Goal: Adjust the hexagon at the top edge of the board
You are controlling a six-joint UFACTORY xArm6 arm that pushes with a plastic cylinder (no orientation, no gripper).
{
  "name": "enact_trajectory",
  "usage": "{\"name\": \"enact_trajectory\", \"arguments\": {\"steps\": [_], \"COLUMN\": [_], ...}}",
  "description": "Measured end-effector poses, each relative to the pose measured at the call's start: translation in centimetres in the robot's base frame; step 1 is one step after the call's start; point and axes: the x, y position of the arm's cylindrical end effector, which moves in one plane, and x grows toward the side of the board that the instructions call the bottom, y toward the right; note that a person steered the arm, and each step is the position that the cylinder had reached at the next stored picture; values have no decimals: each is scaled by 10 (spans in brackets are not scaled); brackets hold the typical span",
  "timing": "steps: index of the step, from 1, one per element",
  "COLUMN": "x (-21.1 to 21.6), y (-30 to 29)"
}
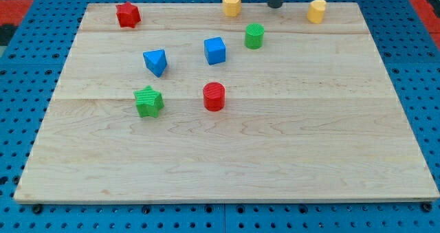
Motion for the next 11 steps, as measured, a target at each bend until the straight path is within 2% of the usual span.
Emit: {"name": "enact_trajectory", "arguments": {"steps": [1,2,3,4,5,6,7,8,9,10,11], "x": [20,85,35,0,1,43,76,1,0,26,88], "y": [-72,-125,-159,-160,-148,-75,-67,-38,-41,-143,-260]}}
